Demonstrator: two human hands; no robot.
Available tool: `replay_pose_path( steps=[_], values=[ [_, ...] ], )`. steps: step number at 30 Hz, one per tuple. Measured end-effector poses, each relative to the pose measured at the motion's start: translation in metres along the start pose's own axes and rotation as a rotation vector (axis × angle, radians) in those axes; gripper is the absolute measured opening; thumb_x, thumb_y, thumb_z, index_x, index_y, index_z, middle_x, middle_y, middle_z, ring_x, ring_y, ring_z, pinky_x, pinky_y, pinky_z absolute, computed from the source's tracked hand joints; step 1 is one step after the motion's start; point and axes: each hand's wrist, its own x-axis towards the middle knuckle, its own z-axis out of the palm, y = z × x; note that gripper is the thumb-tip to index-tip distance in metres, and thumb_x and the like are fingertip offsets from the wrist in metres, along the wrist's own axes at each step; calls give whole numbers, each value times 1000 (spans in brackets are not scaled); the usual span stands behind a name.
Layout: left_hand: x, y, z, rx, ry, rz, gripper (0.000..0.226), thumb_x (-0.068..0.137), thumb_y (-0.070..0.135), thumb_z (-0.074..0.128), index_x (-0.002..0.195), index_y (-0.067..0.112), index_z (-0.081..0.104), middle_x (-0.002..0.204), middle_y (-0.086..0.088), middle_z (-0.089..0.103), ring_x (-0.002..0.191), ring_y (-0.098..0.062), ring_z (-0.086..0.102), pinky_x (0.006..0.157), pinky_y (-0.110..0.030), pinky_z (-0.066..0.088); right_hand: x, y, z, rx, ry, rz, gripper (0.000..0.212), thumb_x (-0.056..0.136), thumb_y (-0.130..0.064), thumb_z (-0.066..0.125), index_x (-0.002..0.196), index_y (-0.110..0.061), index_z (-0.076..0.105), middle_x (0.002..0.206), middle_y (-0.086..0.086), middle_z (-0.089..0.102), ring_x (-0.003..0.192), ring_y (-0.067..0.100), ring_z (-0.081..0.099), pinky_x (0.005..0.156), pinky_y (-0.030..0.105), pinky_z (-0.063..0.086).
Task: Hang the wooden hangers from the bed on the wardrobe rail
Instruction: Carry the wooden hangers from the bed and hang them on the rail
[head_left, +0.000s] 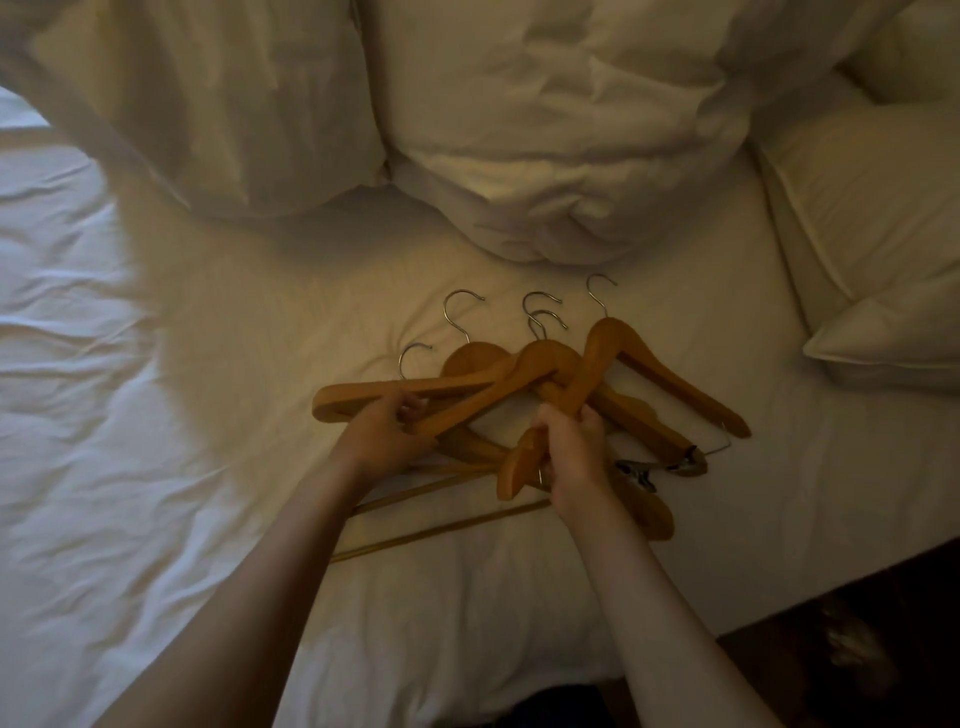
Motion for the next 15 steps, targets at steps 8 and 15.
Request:
replay_pose_path(
  steps=[8, 15],
  values=[
    [-30, 15, 27, -101, -285, -76, 30, 43, 49, 70, 61, 26, 62, 73, 3, 58, 78, -17, 55, 69, -28, 42, -41, 24, -46, 100, -16, -175, 32, 82, 0, 54, 111, -15, 55, 76, 1, 56, 65, 11, 52, 55, 19, 46],
    [-75, 40, 60, -410, -516, -221, 50, 57, 36, 79, 99, 13, 64, 99, -9, 60, 97, -26, 59, 88, -41, 52, -65, 27, -98, 141, -70, -201, 16, 83, -6, 56, 98, -8, 60, 64, -2, 52, 52, 5, 49, 45, 14, 43]
  ],
)
